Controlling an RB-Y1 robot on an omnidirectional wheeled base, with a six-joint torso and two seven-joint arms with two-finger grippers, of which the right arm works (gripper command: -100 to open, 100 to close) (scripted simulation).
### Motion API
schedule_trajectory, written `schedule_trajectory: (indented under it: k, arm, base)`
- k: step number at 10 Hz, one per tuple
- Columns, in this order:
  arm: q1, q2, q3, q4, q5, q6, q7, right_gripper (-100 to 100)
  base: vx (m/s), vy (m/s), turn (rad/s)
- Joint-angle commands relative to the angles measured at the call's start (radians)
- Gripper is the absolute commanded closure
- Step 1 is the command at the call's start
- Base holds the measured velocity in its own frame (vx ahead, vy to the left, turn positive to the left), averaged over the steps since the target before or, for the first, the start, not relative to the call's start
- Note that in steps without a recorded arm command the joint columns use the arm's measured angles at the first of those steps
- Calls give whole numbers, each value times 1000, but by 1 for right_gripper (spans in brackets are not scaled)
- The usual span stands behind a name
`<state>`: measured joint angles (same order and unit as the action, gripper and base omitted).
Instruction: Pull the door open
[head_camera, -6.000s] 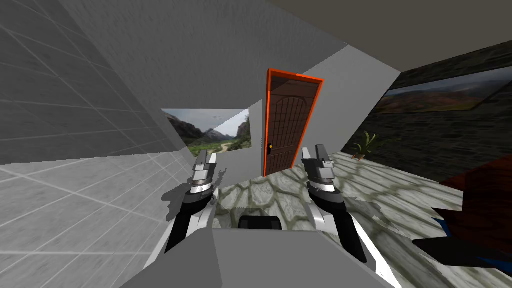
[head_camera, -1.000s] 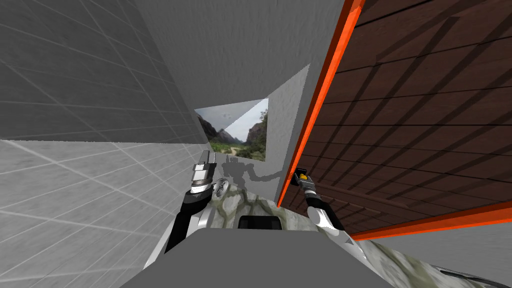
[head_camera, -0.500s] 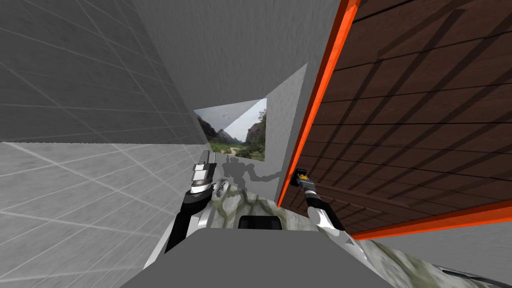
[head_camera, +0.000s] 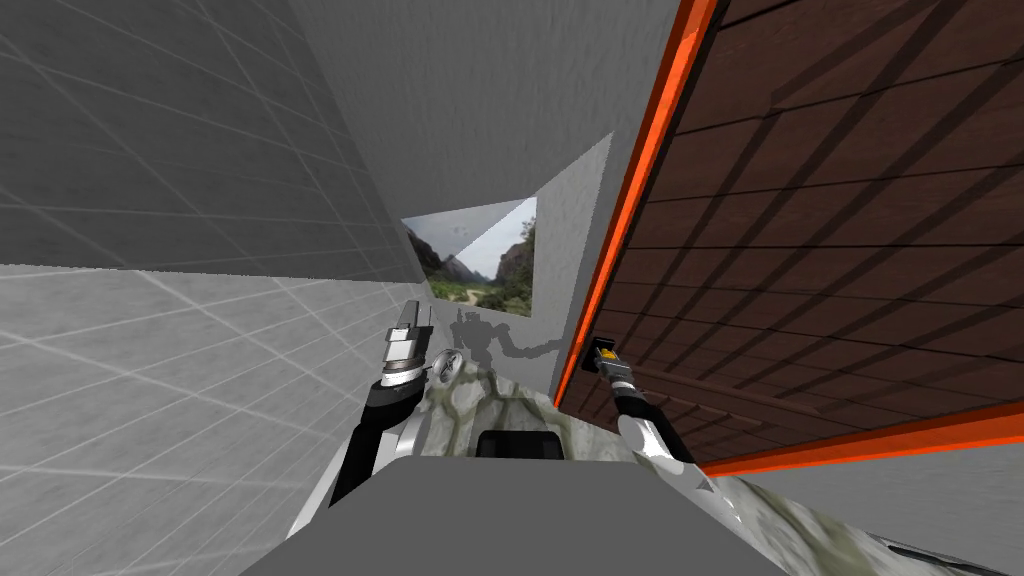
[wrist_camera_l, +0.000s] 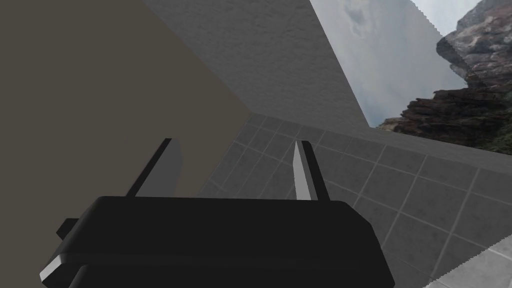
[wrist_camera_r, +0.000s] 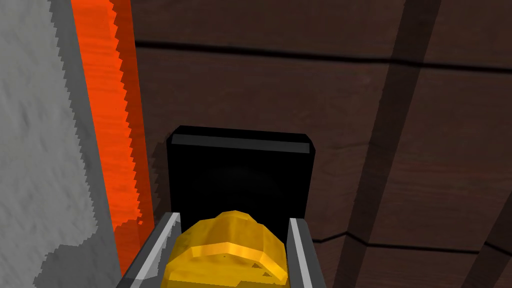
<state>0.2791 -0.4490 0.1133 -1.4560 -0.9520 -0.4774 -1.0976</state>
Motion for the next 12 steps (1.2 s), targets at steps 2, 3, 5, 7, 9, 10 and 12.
schedule_trajectory:
  k: [2, 3, 5, 7, 9, 10, 12]
  arm:
    - [13, -22, 26, -10, 1, -5, -25, 100]
    - [19, -37, 38, -14, 2, -11, -41, 100]
    - [27, -61, 56, -20, 3, -20, -63, 100]
    - [34, -80, 70, -25, 4, -28, -82, 100]
    - [42, -87, 80, -25, 6, -30, -89, 100]
    - [44, -95, 86, -26, 8, -35, -97, 100]
    - [51, -114, 101, -31, 13, -48, -115, 100]
  base:
    - [-223, -33, 131]
    - [-253, -58, 197]
    - [-253, -46, 153]
    - [-242, -70, 129]
    - [-124, -15, 78]
    - [-193, -68, 148]
    - [-193, -48, 129]
